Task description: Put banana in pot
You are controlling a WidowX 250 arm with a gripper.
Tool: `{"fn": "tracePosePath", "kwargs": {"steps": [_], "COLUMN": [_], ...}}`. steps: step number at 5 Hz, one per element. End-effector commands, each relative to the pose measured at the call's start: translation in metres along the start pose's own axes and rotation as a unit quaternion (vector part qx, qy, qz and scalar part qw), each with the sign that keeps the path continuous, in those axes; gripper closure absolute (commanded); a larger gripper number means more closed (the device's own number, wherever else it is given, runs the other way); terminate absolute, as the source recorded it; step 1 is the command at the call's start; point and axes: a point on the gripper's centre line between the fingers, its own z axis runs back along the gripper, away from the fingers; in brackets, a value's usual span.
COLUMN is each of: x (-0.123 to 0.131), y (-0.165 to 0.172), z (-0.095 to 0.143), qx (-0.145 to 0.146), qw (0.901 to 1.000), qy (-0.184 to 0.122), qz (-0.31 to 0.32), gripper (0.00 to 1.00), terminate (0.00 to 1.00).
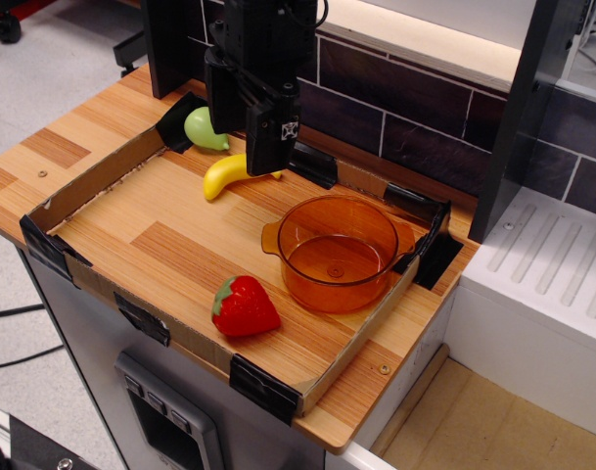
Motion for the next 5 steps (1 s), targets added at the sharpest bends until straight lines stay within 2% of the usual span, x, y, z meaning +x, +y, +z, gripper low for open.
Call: {"fn": "tracePosePath", "kwargs": {"steps": [1, 2, 4, 5], "x": [0.0, 0.008, 0.011, 0.012], "y": [0.0, 0.017, 0.055, 0.069], "z": [0.0, 0.007, 0.02, 0.005], "qx": [0.0, -0.006, 0.002, 0.036], "qw": [1.0, 0.9999, 0.9979, 0.9971], "qy": [0.0, -0.007, -0.045, -0.047], "qz": [0.0, 0.011, 0.048, 0.048], "gripper": [0.0, 0.0, 0.0, 0.0], "terminate": [0.0, 0.0, 0.0, 0.0]}}
